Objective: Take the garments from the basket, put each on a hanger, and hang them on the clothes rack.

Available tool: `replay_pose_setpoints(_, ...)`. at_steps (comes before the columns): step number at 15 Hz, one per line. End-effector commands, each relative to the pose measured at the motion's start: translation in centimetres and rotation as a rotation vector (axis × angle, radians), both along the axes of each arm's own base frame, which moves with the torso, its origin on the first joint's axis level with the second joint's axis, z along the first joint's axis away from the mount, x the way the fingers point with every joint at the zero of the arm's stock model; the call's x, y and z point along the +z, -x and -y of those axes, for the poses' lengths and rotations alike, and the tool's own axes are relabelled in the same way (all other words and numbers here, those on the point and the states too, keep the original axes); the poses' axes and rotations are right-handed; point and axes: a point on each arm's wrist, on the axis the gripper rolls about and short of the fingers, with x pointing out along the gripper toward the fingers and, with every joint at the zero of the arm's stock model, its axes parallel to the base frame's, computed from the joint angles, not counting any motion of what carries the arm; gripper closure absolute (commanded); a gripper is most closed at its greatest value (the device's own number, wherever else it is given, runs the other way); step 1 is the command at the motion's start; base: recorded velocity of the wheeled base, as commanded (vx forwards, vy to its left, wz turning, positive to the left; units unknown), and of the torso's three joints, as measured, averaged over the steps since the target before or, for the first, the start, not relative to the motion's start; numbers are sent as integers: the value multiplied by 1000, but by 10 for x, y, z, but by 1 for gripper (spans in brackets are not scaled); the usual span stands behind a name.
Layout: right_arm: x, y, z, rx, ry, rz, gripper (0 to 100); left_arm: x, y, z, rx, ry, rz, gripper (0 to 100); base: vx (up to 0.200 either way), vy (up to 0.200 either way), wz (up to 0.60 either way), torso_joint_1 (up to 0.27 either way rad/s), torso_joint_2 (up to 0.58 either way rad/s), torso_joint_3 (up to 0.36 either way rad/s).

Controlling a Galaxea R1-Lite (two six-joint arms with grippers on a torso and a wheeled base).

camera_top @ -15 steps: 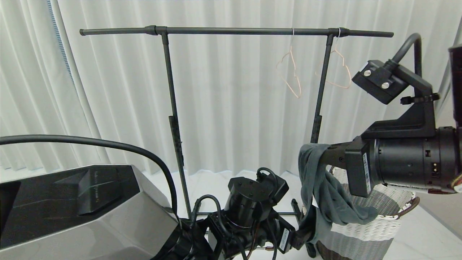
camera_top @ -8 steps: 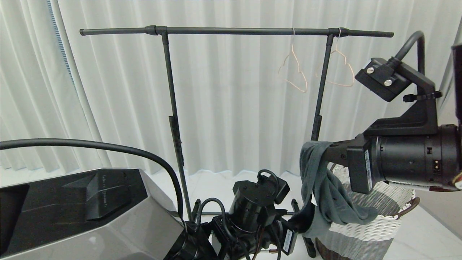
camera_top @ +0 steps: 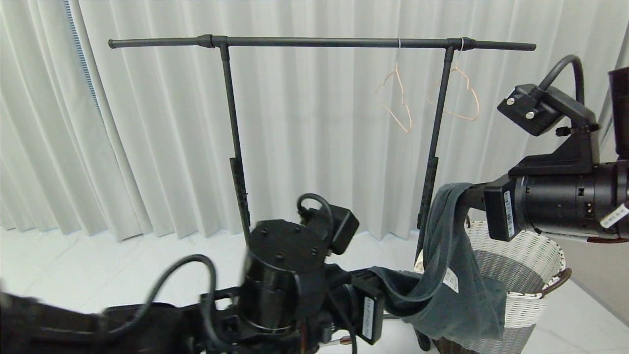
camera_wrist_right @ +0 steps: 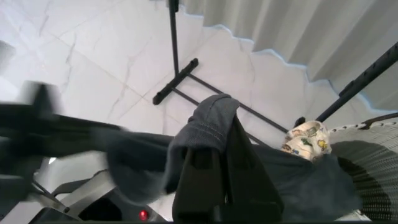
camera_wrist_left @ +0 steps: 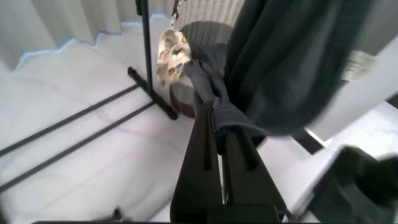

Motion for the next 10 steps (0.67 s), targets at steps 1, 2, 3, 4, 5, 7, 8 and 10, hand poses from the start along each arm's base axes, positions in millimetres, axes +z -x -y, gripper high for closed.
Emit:
replay_pose_setpoints(1, 2, 2, 4, -2, -5, 12, 100, 84, 53, -75, -4, 85, 50, 100, 0, 0, 0, 0, 0, 0)
replay_pose_setpoints(2, 4, 4, 5, 0, -7, 22, 100, 102, 62, -88, -4, 84, 50, 100, 0, 0, 0, 0, 0, 0)
replay_pose_setpoints(3, 7, 6, 7, 4, -10, 38, 100, 120, 70, -99, -4, 88, 52, 100, 0, 0, 0, 0, 0, 0)
replay_pose_setpoints(4, 9, 7, 8, 5, -15, 49, 100, 129, 73, -103, -4, 91, 55, 100, 0, 0, 0, 0, 0, 0)
replay_pose_setpoints(5, 12, 8, 9, 7, -29, 70, 100, 149, 76, -108, -2, 95, 62, 100, 0, 0, 0, 0, 0, 0)
replay_pose_setpoints(7, 17, 9, 10, 11, -46, 103, 100, 172, 79, -114, -9, 56, 102, 100, 0, 0, 0, 0, 0, 0)
replay_pose_setpoints(8, 20, 11, 12, 14, -55, 122, 100, 177, 80, -119, -9, -17, 129, 100, 0, 0, 0, 0, 0, 0)
replay_pose_setpoints(10, 23, 14, 14, 17, -56, 141, 100, 179, 79, -121, 8, -108, 177, 100, 0, 0, 0, 0, 0, 0)
